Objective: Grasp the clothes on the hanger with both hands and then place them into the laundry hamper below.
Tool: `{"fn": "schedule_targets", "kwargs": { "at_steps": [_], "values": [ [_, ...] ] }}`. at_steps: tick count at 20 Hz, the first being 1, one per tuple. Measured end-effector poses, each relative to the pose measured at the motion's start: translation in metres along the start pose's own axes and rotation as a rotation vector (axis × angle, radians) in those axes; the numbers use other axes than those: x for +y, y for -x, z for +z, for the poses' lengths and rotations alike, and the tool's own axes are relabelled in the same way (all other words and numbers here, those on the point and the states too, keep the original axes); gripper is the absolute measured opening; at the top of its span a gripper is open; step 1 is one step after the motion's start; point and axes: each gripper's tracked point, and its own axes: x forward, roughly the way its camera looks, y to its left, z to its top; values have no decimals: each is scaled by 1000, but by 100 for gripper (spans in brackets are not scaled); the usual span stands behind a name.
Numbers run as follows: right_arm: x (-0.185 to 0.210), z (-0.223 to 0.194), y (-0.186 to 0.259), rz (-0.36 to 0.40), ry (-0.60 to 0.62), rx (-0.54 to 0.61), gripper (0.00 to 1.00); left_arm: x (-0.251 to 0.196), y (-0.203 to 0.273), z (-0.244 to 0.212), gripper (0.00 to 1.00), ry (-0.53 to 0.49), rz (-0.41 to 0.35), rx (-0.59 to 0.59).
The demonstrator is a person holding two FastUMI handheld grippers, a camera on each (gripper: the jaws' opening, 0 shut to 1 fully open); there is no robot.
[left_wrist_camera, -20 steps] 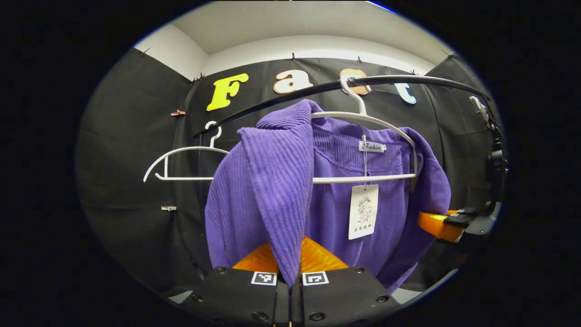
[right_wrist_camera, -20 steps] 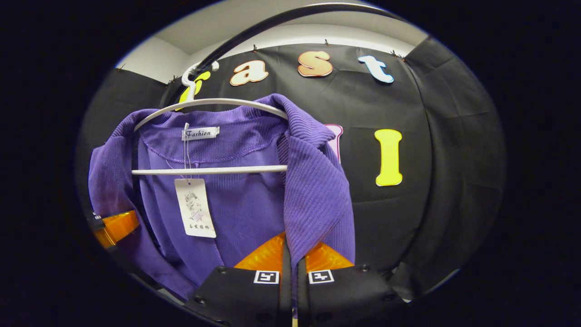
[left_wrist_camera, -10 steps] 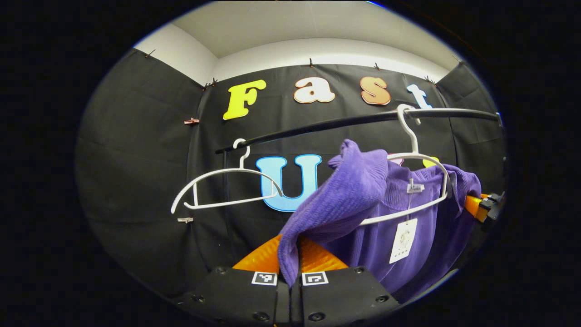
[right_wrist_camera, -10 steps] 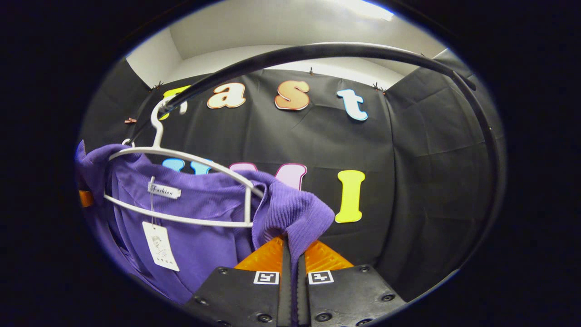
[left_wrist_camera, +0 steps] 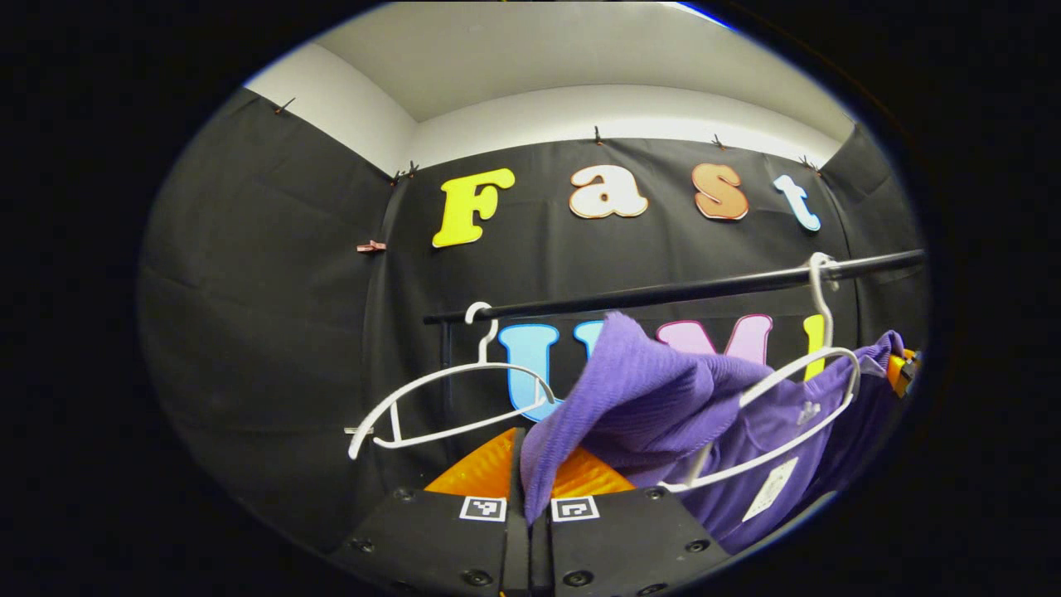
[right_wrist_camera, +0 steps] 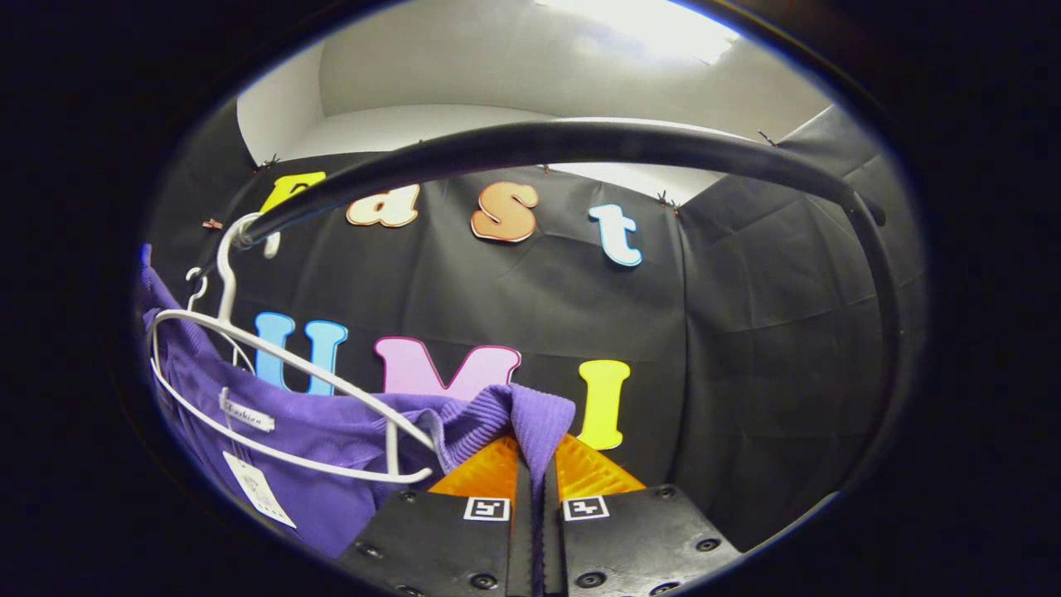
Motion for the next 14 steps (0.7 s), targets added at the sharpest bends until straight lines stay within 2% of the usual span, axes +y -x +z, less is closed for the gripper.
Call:
{"fn": "schedule_targets", "kwargs": {
  "at_steps": [3, 6, 11, 14],
  "values": [
    [-1, -15, -17, -30, 3, 33, 8, 7, -21, -18, 6, -8, 10, 51],
    [8, -50, -15, -17, 21, 104, 8, 0, -31, -49, 6, -58, -1, 88],
    [4, -109, 13, -39, -39, 216, 9, -4, -25, -112, 6, -53, -10, 178],
    [12, -160, 42, -1, -42, 336, 9, -7, -15, -151, 6, -55, -28, 230]
  ]
}}
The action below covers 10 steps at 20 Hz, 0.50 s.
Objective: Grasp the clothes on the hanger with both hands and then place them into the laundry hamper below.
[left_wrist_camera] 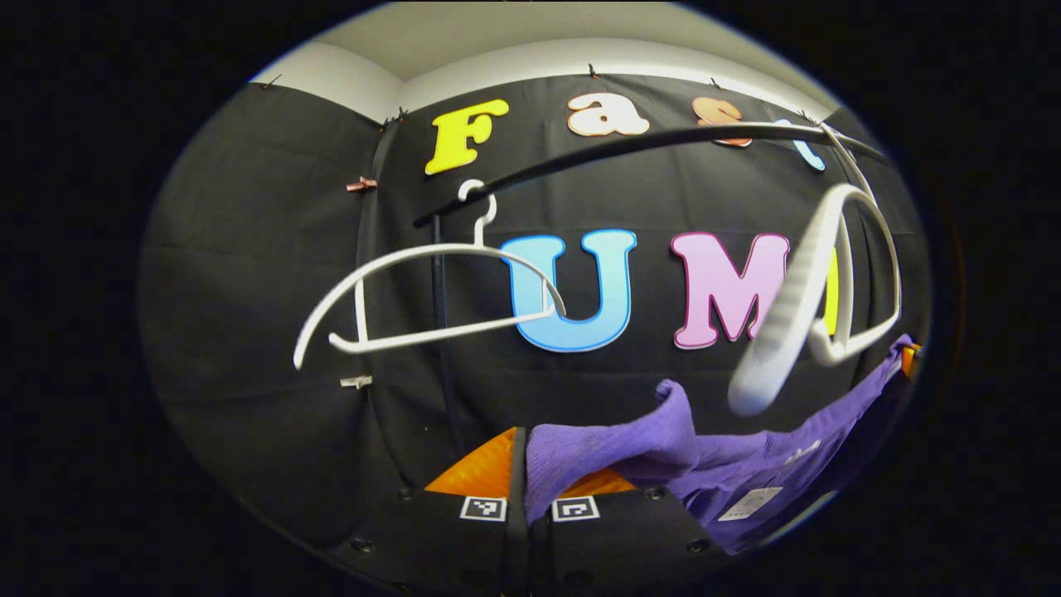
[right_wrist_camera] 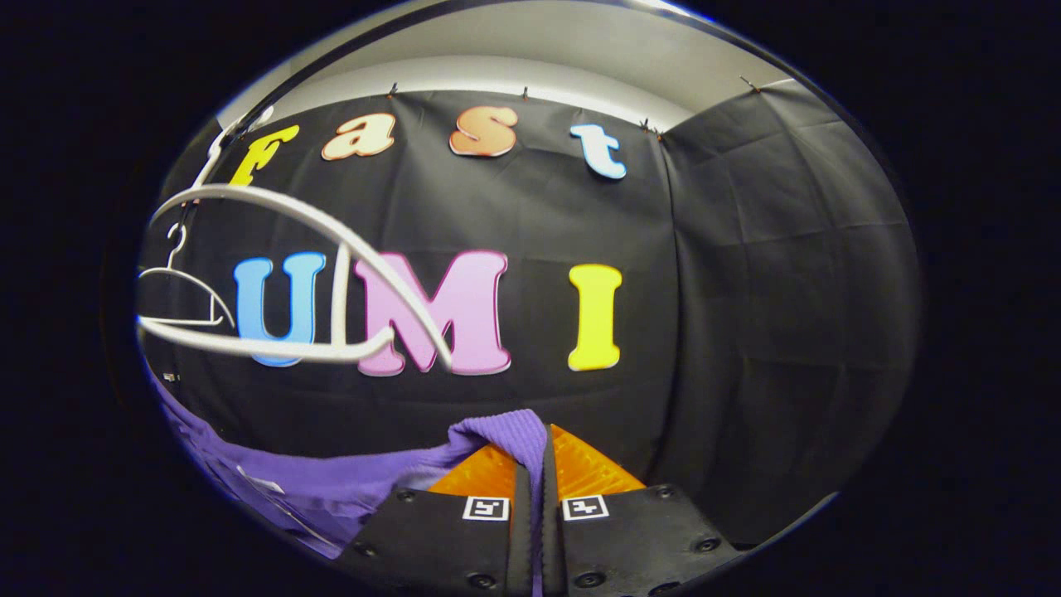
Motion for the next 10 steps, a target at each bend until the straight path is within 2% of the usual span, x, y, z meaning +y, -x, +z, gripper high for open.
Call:
{"fn": "schedule_targets", "kwargs": {
  "at_steps": [5, 10],
  "values": [
    [21, -67, 31, 55, -10, 98, 9, -20, 6, -57, 5, -28, -53, 48],
    [68, -111, 57, 173, -36, 189, 9, -49, 18, -117, 7, -46, -165, 106]
  ]
}}
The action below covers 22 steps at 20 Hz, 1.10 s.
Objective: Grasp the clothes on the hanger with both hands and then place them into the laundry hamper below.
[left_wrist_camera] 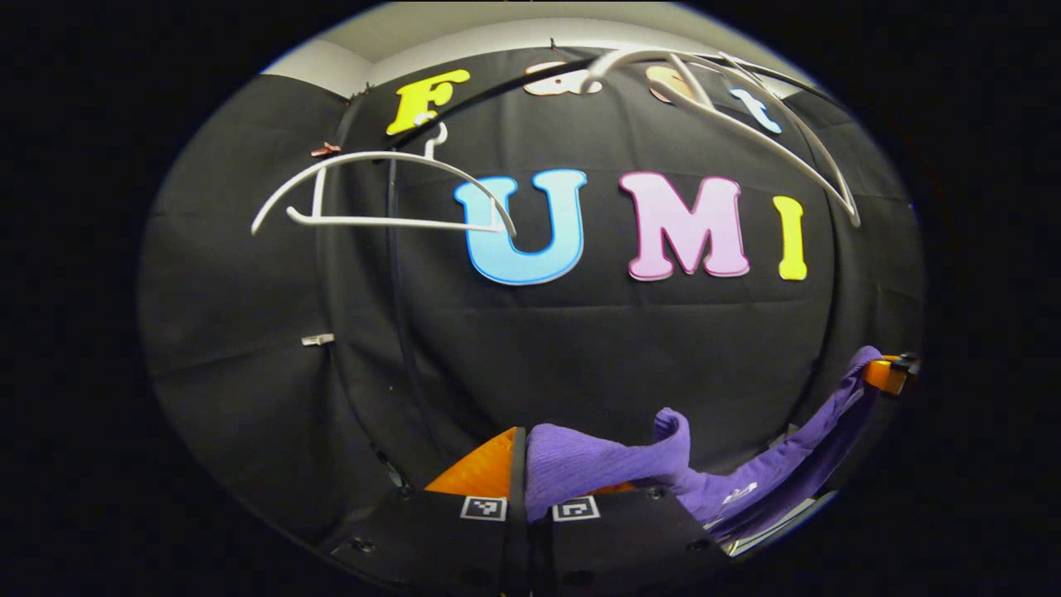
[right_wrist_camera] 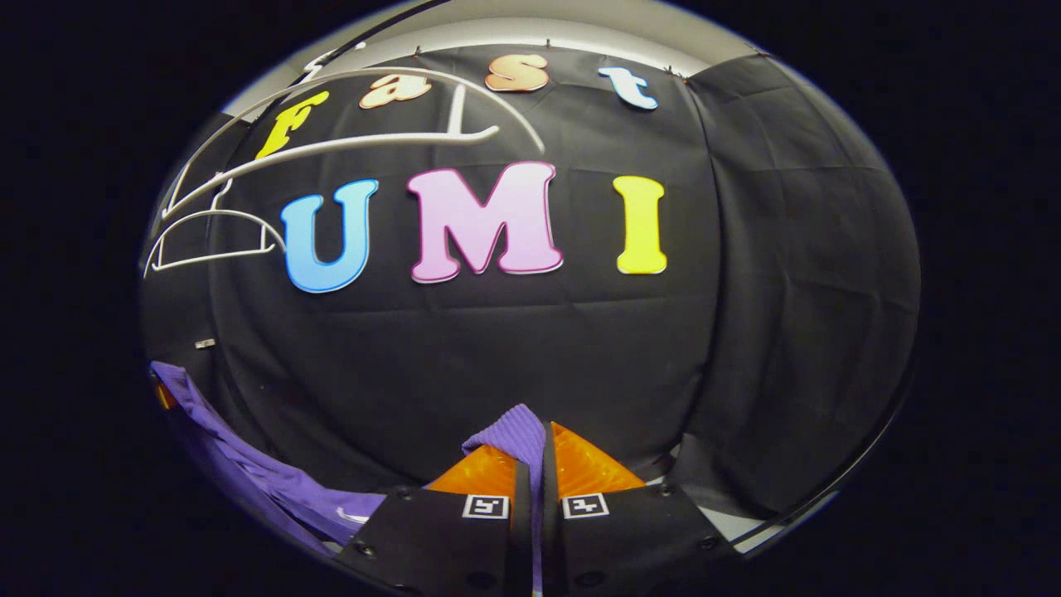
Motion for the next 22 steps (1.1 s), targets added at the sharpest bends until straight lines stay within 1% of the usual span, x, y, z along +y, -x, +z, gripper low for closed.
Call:
{"fn": "schedule_targets", "kwargs": {
  "at_steps": [2, 5, 6, 7, 8, 11, 13, 14, 17, 18, 20, 21, 22],
  "values": [
    [23, -15, 2, 50, 9, 32, 7, -18, 0, -20, 6, -6, -45, 24],
    [51, -36, 9, 111, 20, 67, 7, -46, -2, -36, 7, -10, -110, 40],
    [61, -44, 10, 134, 18, 86, 7, -56, -4, -41, 6, -9, -128, 42],
    [69, -53, 13, 156, 17, 110, 6, -65, -4, -44, 7, -10, -144, 46],
    [76, -62, 15, 171, 20, 132, 7, -71, -5, -47, 6, -13, -151, 49],
    [85, -83, 20, 184, 35, 194, 7, -87, -9, -58, 7, -36, -170, 75],
    [86, -101, 20, 180, 33, 240, 7, -95, -14, -73, 10, -58, -183, 109],
    [86, -113, 21, 174, 33, 269, 7, -100, -14, -84, 8, -66, -193, 135],
    [84, -149, 28, 158, 16, 388, 9, -114, -14, -125, 10, -80, -231, 244],
    [81, -163, 26, 147, 17, 427, 9, -120, -13, -141, 9, -74, -253, 294],
    [77, -184, 32, 134, 15, 497, 10, -129, -12, -170, 10, -73, -276, 393],
    [78, -195, 35, 135, 12, 526, 11, -132, -17, -180, 12, -73, -287, 434],
    [80, -200, 35, 146, 1, 546, 12, -134, -13, -188, 19, -62, -302, 475]
  ]
}}
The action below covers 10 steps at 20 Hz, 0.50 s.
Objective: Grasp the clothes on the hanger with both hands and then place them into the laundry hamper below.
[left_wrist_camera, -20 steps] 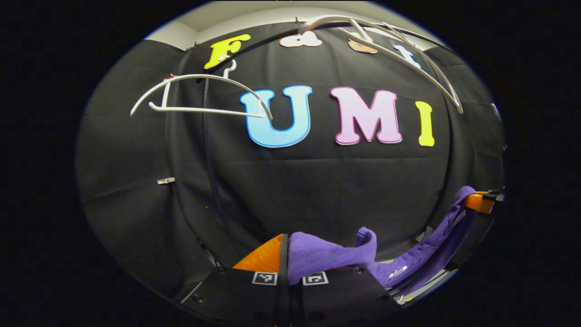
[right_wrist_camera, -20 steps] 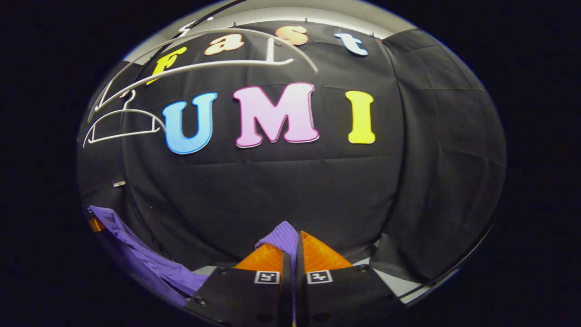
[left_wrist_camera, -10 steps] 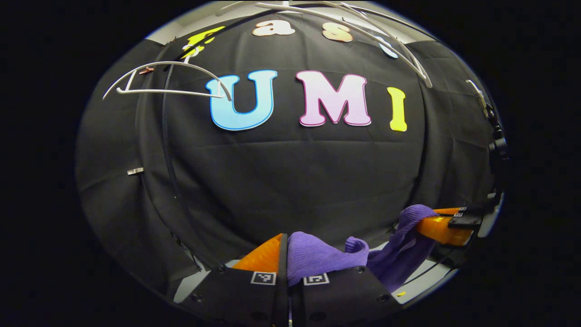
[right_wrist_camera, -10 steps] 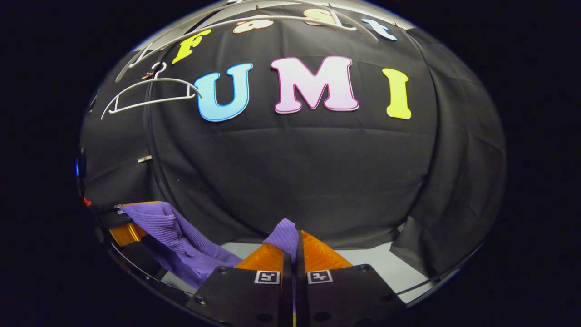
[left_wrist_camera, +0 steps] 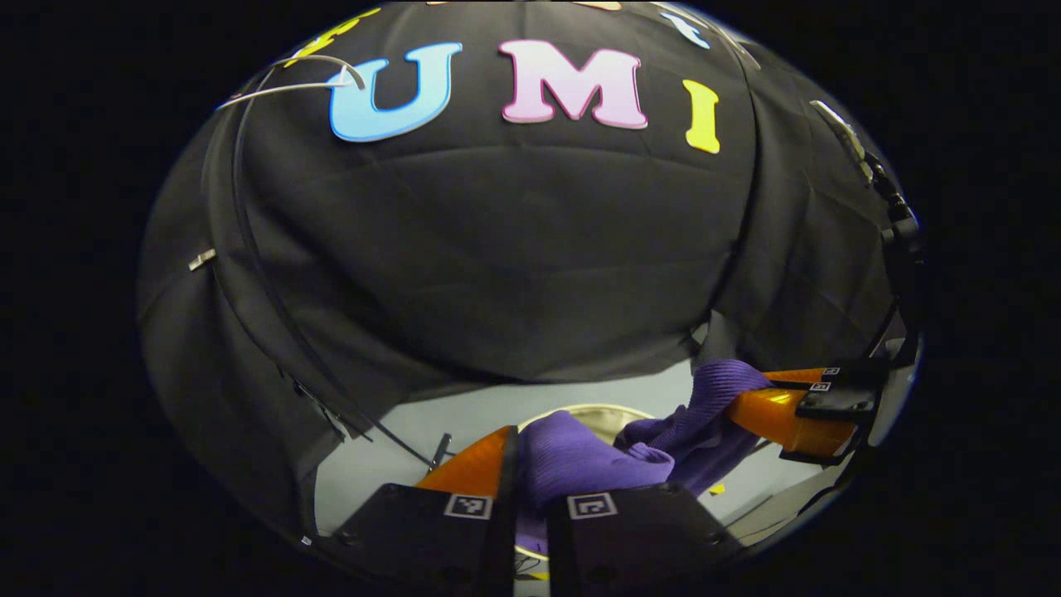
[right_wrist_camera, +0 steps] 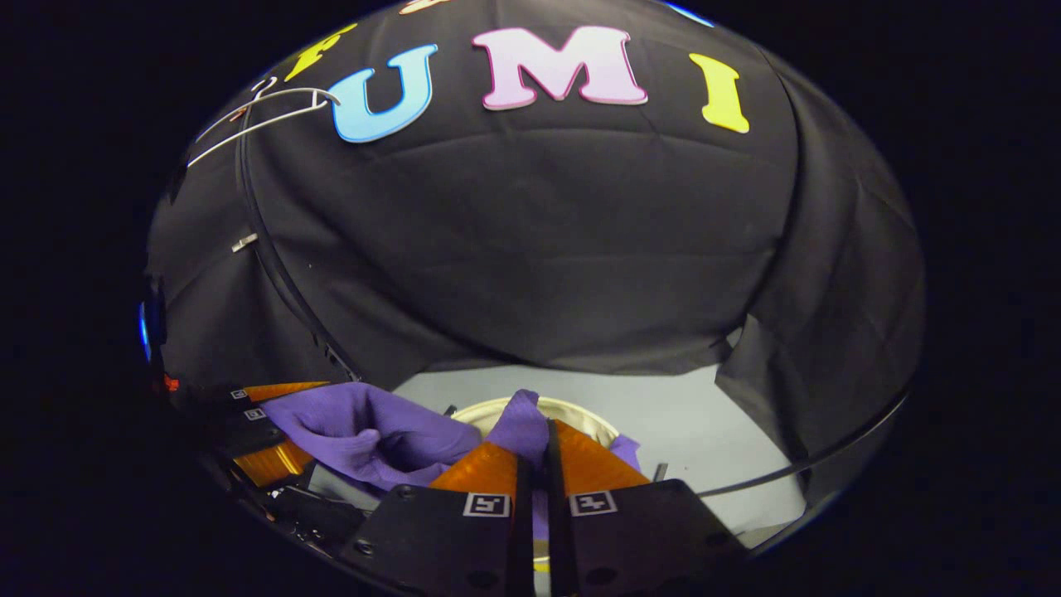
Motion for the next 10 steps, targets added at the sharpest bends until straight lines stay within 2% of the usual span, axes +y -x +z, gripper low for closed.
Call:
{"fn": "schedule_targets", "kwargs": {
  "at_steps": [1, 2, 3, 5, 6, 10],
  "values": [
    [2, -3, -1, 14, -8, 13, 12, -4, 0, -4, 34, 7, -18, 24],
    [2, -4, -1, 20, -8, 16, 29, -6, -2, -13, 49, 6, -23, 42],
    [2, -4, 0, 24, -5, 15, 53, -6, -2, -16, 64, -1, -20, 60],
    [-3, -5, -1, 10, 13, 24, 84, -2, -1, -22, 93, -5, -12, 77],
    [-6, -8, -2, -1, 20, 27, 100, -2, -2, -26, 98, -2, -6, 87],
    [-11, -16, 6, -25, 26, 51, 99, 1, 3, -39, 98, 16, 4, 106]
  ]
}}
